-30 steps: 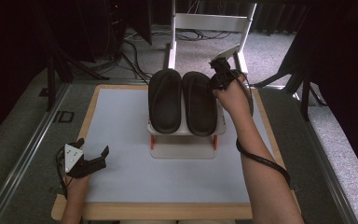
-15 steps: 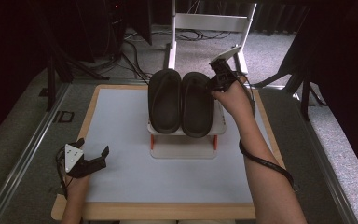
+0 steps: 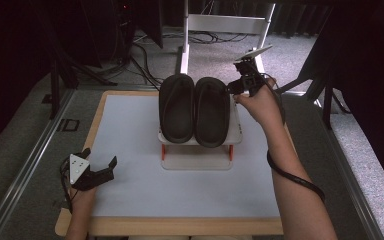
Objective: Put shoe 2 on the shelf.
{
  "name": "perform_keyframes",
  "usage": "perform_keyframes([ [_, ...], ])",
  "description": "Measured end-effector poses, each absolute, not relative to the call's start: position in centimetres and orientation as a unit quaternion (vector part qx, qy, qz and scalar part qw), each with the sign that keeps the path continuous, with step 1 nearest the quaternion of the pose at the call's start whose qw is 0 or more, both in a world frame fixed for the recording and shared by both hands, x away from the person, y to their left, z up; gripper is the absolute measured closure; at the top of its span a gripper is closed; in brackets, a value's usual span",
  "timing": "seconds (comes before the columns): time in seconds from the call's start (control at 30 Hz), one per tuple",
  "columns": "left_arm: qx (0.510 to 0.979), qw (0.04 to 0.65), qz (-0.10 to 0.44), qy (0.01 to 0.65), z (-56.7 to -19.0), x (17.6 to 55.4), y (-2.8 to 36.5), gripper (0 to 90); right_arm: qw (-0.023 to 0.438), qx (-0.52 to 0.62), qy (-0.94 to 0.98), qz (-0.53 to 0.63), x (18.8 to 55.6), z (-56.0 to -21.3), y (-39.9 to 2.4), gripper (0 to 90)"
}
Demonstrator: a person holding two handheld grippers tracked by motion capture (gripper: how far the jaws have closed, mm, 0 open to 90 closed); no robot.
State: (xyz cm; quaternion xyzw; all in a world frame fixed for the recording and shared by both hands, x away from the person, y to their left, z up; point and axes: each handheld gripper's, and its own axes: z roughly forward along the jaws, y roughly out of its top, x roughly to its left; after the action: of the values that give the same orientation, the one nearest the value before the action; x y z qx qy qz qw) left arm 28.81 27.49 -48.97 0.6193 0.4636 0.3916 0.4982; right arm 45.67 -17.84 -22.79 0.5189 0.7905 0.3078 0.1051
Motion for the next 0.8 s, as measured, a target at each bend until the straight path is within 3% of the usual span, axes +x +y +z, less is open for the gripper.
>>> perform_keyframes([
  [0.47,0.62,0.498,0.391,0.464,-49.0,28.8,27.5,1.8,0.135,0.515,0.773,0.345,43.7,-22.7,-22.5,39.1],
  [0.8,0.618,0.498,0.391,0.465,-49.0,28.8,27.5,1.8,0.144,0.531,0.757,0.352,43.2,-24.8,-25.9,33.8],
])
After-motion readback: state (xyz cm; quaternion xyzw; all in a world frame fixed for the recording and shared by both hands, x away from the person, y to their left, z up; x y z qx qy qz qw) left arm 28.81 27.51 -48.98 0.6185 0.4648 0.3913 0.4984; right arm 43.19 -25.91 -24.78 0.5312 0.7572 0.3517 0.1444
